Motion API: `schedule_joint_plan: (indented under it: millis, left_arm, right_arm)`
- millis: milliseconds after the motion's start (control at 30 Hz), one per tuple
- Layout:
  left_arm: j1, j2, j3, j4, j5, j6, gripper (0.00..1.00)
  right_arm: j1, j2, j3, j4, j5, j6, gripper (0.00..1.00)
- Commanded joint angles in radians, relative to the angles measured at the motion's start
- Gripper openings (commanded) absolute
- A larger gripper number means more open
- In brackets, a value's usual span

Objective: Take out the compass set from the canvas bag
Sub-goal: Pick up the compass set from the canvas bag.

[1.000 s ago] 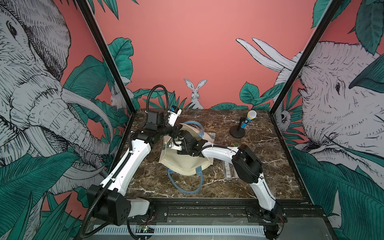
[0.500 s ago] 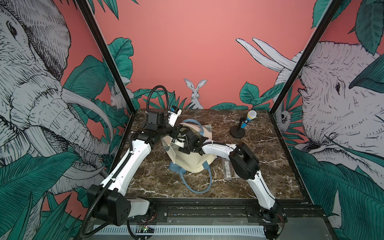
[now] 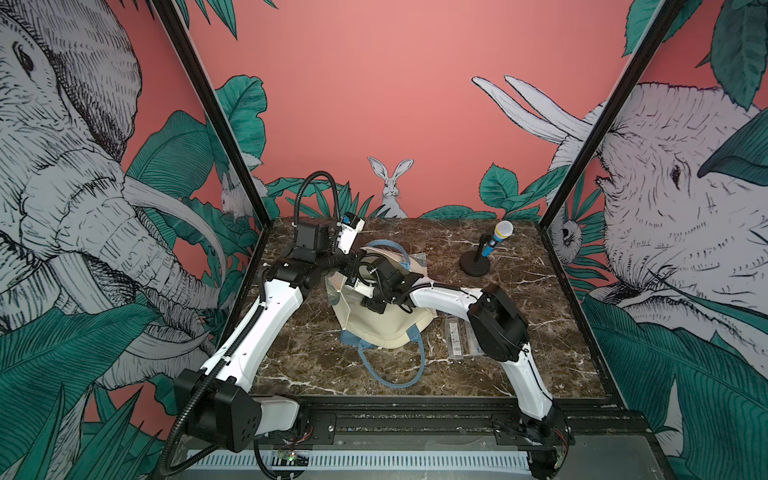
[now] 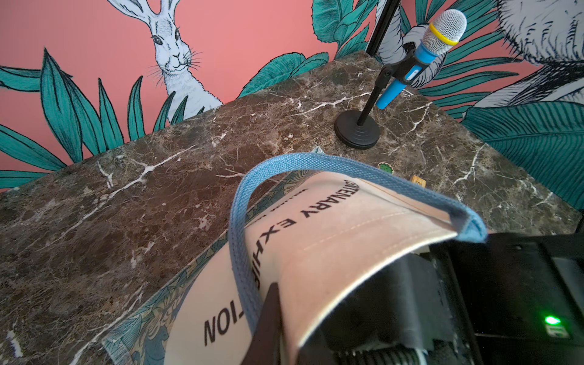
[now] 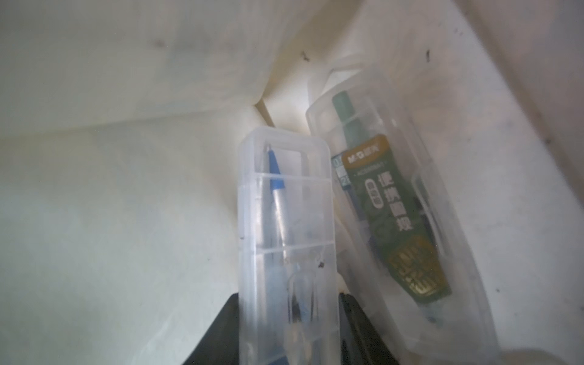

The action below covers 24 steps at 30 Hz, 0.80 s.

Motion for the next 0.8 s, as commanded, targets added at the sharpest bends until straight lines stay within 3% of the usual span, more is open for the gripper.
schedule_joint_plan:
  millis: [0, 333, 767]
  left_arm:
    - [-0.008, -0.053, 0.009, 0.049, 0.038, 0.001, 0.00]
    - [-0.008, -0.052, 0.008, 0.047, 0.031, 0.005, 0.00]
    - [-0.008, -0.048, 0.009, 0.047, 0.019, 0.004, 0.00]
  right_arm:
    - [0.009, -0.061, -0.031, -0.028, -0.024, 0.046, 0.37]
    - [0.032, -0.139, -0.089, -0.046, 0.021, 0.111, 0.28]
    - [0.041, -0.270, -0.172, -0.128, 0.083, 0.158, 0.27]
